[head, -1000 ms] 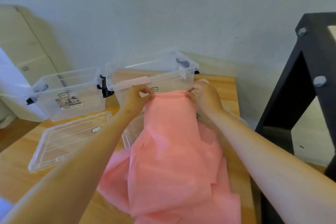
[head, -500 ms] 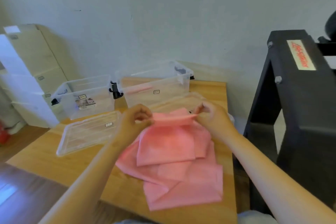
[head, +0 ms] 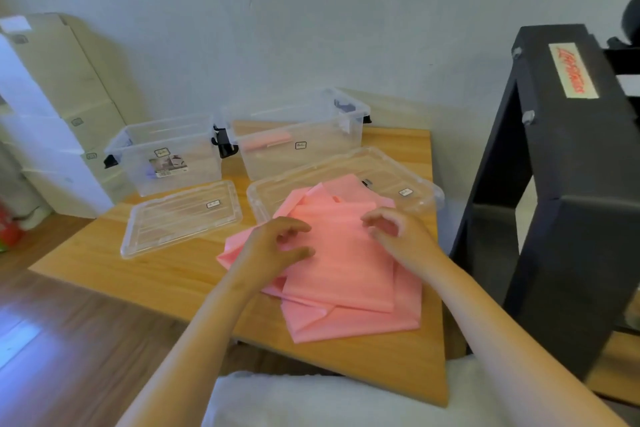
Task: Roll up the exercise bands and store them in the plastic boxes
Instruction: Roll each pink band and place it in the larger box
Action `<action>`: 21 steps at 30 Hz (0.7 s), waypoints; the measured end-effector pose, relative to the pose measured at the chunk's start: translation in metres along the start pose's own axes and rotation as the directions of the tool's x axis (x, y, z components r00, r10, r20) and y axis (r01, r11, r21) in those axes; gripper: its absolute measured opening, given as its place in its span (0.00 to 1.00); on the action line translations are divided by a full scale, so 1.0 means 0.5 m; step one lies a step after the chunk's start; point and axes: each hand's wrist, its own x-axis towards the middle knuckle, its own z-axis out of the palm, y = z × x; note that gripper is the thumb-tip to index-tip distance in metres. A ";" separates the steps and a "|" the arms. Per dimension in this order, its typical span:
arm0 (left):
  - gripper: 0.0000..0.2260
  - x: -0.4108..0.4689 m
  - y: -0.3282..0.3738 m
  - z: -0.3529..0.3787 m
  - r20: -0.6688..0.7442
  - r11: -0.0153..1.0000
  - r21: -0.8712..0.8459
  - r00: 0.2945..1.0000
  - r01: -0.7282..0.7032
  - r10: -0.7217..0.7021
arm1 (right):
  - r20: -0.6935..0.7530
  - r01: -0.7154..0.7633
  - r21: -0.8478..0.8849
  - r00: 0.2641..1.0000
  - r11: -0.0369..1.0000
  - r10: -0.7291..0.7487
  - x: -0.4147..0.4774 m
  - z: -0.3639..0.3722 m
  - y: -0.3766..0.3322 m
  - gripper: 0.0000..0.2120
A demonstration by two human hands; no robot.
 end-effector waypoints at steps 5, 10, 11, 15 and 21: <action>0.22 0.037 -0.001 0.022 0.109 0.980 0.200 0.994 -0.004 -0.019 | 0.125 0.083 -0.360 0.991 0.929 -0.040 0.031 0.032 0.043 0.25; 0.16 0.068 0.011 0.020 0.212 0.988 0.155 0.976 0.018 -0.051 | 0.078 0.115 -0.323 0.992 0.939 -0.095 0.044 0.030 0.027 0.10; 0.12 0.073 0.015 0.018 0.229 0.993 0.113 0.972 0.026 -0.051 | 0.098 0.107 -0.271 0.992 0.956 -0.083 0.051 0.027 0.022 0.10; 0.07 0.091 0.026 0.005 0.203 0.995 -0.093 0.979 0.032 -0.013 | 0.218 0.026 -0.068 0.976 0.997 -0.011 0.096 0.006 -0.004 0.07; 0.03 0.101 -0.007 0.006 0.024 0.930 -0.359 0.997 0.081 -0.077 | 0.195 0.007 0.183 0.980 0.983 -0.044 0.140 -0.005 0.005 0.04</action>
